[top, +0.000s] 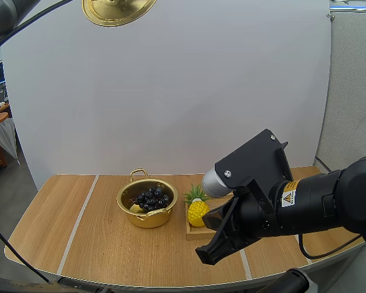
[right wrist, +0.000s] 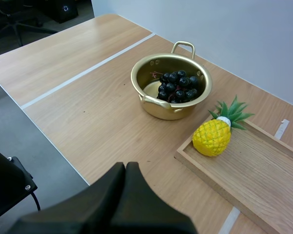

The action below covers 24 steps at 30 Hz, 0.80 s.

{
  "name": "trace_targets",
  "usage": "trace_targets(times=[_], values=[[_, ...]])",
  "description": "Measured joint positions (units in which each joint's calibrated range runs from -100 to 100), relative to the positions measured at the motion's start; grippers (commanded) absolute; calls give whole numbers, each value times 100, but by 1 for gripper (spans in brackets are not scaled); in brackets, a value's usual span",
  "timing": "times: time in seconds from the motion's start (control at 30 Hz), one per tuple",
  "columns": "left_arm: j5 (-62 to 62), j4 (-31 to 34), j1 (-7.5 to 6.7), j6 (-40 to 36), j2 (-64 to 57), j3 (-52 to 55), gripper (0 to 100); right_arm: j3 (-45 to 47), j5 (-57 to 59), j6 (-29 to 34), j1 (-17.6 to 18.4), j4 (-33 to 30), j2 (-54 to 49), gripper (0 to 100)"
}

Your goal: Open the pot, put the grape inside, and close it

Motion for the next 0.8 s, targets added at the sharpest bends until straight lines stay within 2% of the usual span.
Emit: trace_targets(times=[0.23,0.37,0.47,0.6,0.8], values=[[74,0,0,0,-39,0,0,0,0,0,0,-90,0,0],[1397,41,0,-5,-214,0,0,0,0,0,0,-111,0,0],[3324,41,0,-5,-335,0,0,0,0,0,0,-111,0,0],[4848,41,0,-13,-257,0,0,0,0,0,0,-122,0,0],[4966,41,0,-13,-164,454,0,0,16,0,0,-122,0,0]])
